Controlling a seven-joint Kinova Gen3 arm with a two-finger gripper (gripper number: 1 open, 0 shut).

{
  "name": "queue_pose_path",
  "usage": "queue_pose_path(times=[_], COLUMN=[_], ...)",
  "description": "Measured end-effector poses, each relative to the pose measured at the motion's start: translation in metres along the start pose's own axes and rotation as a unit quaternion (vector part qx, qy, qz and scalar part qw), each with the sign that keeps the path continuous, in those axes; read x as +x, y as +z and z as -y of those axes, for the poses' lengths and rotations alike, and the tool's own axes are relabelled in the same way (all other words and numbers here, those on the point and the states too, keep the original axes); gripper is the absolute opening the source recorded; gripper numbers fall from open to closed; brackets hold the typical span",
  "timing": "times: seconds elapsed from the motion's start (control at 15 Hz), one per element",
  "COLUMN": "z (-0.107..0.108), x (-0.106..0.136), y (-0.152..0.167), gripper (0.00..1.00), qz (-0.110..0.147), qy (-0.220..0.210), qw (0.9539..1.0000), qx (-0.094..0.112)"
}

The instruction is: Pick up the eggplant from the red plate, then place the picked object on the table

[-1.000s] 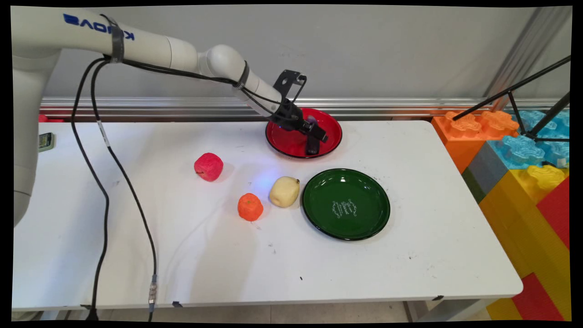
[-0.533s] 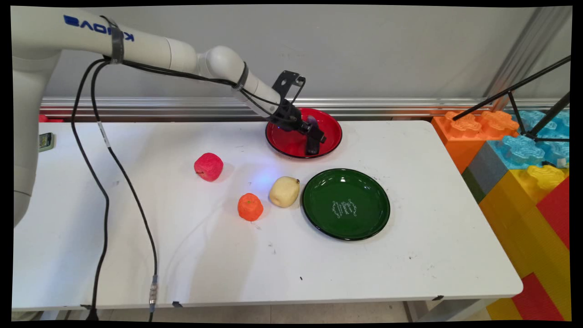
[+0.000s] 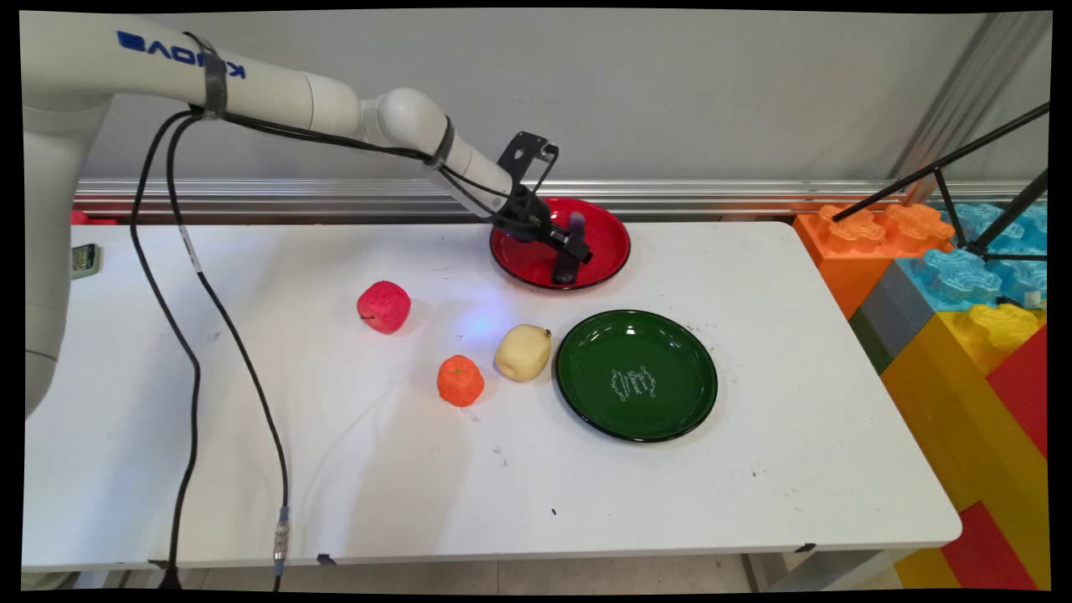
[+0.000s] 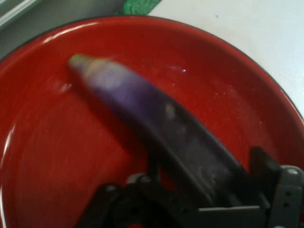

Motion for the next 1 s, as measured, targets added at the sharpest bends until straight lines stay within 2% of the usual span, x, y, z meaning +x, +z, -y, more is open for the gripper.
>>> queue_pose_path(times=[0.6, 1.0], z=[0.003, 0.007], x=[0.0, 0.002], y=[-0.004, -0.022], gripper=[0.0, 0.0], qz=[-0.002, -0.009], qy=[0.009, 0.019], qw=[1.0, 0.9998], qx=[0.002, 0.003])
